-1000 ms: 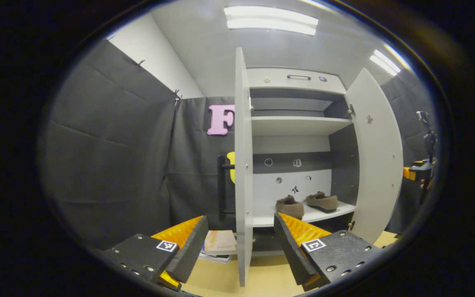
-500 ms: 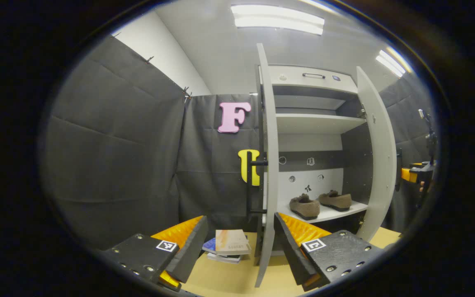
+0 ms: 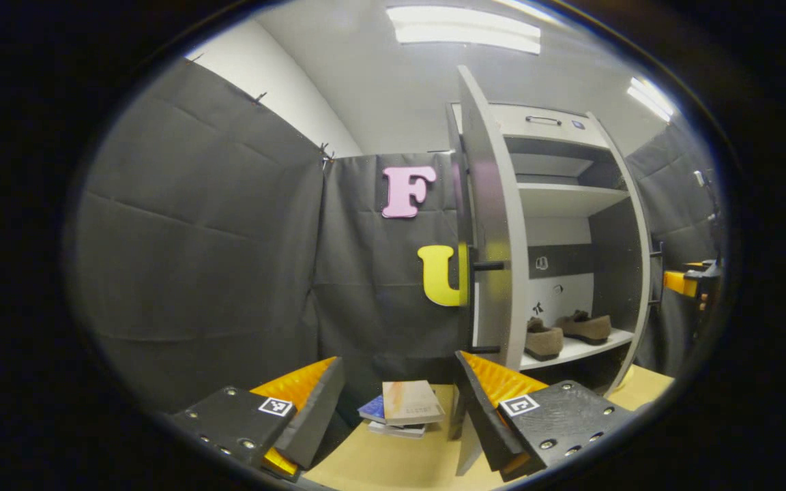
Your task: Grab one shoe with the right hand and put it into the shoe cabinet, grab the other shoe with the left hand and put it into the shoe cabinet; then close the right door with the right hand and the left door with the left hand.
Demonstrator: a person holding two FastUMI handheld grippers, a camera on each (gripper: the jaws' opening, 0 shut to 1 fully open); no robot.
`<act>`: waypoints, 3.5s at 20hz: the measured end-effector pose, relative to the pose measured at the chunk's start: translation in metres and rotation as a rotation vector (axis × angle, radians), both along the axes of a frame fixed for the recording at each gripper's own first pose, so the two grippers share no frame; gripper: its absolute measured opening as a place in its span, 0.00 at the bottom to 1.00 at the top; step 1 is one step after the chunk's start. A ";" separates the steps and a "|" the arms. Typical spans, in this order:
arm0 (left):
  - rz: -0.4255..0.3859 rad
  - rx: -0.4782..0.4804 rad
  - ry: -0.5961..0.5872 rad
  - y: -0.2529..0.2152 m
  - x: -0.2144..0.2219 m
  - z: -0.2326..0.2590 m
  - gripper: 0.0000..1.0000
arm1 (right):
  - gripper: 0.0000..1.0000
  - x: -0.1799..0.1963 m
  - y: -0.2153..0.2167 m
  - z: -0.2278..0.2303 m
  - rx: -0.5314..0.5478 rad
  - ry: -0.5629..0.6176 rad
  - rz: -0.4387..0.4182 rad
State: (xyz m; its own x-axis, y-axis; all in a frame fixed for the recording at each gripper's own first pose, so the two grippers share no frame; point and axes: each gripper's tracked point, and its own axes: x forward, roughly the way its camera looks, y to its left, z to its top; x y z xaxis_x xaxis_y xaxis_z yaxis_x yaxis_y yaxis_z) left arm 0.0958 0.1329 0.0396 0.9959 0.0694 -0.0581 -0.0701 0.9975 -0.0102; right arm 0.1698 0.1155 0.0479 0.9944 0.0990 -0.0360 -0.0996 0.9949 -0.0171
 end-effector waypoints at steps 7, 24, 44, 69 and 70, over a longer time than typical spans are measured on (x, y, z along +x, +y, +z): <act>-0.004 -0.002 0.019 -0.008 0.056 -0.012 0.97 | 0.98 -0.037 -0.045 -0.020 -0.015 0.032 -0.078; -0.230 -0.016 -0.052 -0.224 0.087 -0.001 0.97 | 0.98 -0.066 -0.151 -0.047 -0.039 0.091 -0.154; -0.169 0.027 -0.039 -0.233 0.052 0.012 0.91 | 0.98 -0.075 -0.142 -0.047 0.014 0.070 -0.005; -0.114 0.065 -0.007 -0.150 -0.104 -0.001 0.97 | 0.98 -0.153 -0.105 -0.036 0.027 0.007 0.066; -0.111 0.065 -0.006 -0.147 -0.104 -0.002 0.97 | 0.98 -0.152 -0.104 -0.036 0.020 0.006 0.066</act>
State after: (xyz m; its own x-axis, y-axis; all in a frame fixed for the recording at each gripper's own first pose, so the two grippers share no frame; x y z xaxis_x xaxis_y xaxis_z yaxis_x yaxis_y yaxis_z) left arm -0.0086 -0.0144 0.0374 0.9980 -0.0375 -0.0515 0.0403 0.9977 0.0551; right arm 0.0181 0.0113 0.0116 0.9854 0.1655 -0.0391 -0.1655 0.9862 0.0039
